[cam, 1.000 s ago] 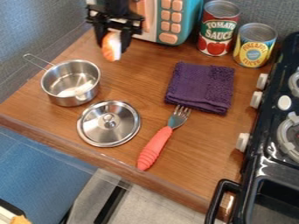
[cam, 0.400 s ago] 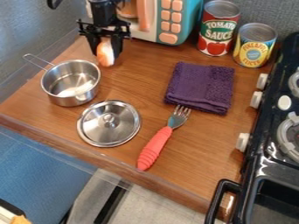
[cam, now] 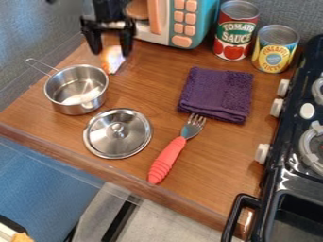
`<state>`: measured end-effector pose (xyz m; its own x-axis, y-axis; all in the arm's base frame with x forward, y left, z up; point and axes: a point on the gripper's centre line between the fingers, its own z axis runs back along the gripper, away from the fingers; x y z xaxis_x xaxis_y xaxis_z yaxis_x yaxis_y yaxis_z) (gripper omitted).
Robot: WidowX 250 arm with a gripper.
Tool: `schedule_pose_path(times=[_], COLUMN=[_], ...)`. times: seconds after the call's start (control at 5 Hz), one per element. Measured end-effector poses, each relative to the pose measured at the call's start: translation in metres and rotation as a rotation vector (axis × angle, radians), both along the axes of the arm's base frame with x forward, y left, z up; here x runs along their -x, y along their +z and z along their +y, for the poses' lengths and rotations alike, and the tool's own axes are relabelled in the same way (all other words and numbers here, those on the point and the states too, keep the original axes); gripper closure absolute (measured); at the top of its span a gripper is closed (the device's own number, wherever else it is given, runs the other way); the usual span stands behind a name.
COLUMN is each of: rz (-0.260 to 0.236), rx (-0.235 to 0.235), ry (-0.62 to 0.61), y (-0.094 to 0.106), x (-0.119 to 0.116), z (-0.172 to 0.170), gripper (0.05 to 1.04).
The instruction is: Move the sushi in the left side of the table
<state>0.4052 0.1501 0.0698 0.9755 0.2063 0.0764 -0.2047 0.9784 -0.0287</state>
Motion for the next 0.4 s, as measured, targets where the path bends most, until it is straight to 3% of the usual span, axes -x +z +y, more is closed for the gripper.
schedule_pose_path(times=[0.2, 0.4], rz=[-0.036, -0.045], rx=[-0.005, -0.007], ry=[-0.031, -0.053], y=[0.032, 0.047], x=[0.006, 0.013], z=[-0.004, -0.005], gripper=[0.081, 0.083])
